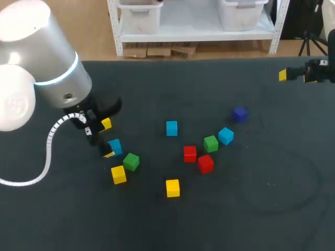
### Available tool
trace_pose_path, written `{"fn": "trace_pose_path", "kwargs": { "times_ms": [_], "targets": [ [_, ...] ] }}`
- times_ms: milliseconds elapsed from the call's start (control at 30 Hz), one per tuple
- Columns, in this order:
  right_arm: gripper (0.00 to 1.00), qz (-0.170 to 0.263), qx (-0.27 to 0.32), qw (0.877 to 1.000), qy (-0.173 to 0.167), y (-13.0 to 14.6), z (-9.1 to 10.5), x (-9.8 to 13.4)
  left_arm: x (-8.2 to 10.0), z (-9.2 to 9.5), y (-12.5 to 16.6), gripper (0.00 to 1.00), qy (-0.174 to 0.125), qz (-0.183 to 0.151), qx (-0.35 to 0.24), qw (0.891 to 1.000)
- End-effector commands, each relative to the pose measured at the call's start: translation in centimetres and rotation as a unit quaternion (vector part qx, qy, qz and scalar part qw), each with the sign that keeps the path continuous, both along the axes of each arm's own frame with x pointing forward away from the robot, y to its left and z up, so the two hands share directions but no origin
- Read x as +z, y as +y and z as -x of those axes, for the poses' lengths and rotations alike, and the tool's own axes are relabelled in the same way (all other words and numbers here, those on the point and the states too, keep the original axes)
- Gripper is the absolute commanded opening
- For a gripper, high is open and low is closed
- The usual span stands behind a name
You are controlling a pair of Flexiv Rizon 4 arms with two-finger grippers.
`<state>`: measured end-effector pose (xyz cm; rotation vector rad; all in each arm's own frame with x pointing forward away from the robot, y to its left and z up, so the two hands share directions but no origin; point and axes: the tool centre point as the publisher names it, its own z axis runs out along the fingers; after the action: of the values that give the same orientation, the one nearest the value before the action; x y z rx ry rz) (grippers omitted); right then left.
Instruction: Place the blue cubes, place green cubes on the blue cubes, place the yellow cubes on the green cubes, then place the red cubes on the yellow cubes, and place purple cube on the red cubes.
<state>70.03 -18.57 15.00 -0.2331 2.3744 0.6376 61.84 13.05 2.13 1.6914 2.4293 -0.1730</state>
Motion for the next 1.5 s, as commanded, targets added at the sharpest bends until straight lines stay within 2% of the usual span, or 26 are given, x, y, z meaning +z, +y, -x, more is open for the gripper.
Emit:
{"fn": "trace_pose_path", "kwargs": {
  "times_ms": [33, 267, 400, 600, 700, 800, 867, 900, 1067, 1200, 1500],
  "targets": [
    [1.00, 0.001, -0.001, 1.000, 0.000, 0.1, 0.0, 0.0, -0.9, -0.4, -0.1, 1.00, 0.003, 0.008, -0.013, 1.000],
    [1.00, 0.001, -0.001, 1.000, 0.000, 0.1, 0.0, 0.0, -1.9, -0.3, -0.5, 1.00, 0.007, 0.004, -0.045, 0.999],
    [1.00, 0.001, -0.001, 1.000, 0.000, 0.1, 0.0, 0.0, -2.3, -0.3, -0.5, 0.91, 0.011, 0.005, -0.049, 0.999],
    [1.00, 0.001, -0.001, 1.000, 0.000, 0.1, 0.0, 0.0, -2.5, -0.3, -0.8, 0.65, 0.013, 0.012, -0.049, 0.999],
    [1.00, 0.001, -0.001, 1.000, 0.000, 0.1, 0.0, 0.0, -2.7, -0.3, -0.9, 0.59, 0.014, 0.012, -0.051, 0.999],
    [1.00, 0.001, -0.001, 1.000, 0.000, 0.1, 0.0, 0.0, -2.8, -0.4, -1.0, 0.37, 0.013, 0.013, -0.053, 0.998],
    [1.00, 0.001, -0.001, 1.000, 0.000, 0.1, 0.0, 0.0, -2.7, -0.5, -1.0, 0.07, 0.011, 0.014, -0.053, 0.998],
    [1.00, 0.001, -0.001, 1.000, 0.000, 0.1, 0.0, 0.0, -2.6, -0.6, -1.1, 0.00, 0.010, 0.015, -0.054, 0.998],
    [1.00, 0.001, -0.001, 1.000, 0.000, 0.1, 0.0, 0.0, -1.5, -0.9, -1.4, 0.00, 0.000, 0.020, -0.062, 0.998],
    [1.00, 0.001, -0.001, 1.000, 0.000, 0.1, 0.0, 0.0, -0.3, -1.9, -2.1, 0.00, -0.018, 0.022, -0.081, 0.996],
    [1.00, 0.001, -0.001, 1.000, 0.000, 0.1, 0.0, 0.0, 0.3, -4.5, -5.0, 0.00, -0.036, 0.022, -0.143, 0.989]
  ]
}}
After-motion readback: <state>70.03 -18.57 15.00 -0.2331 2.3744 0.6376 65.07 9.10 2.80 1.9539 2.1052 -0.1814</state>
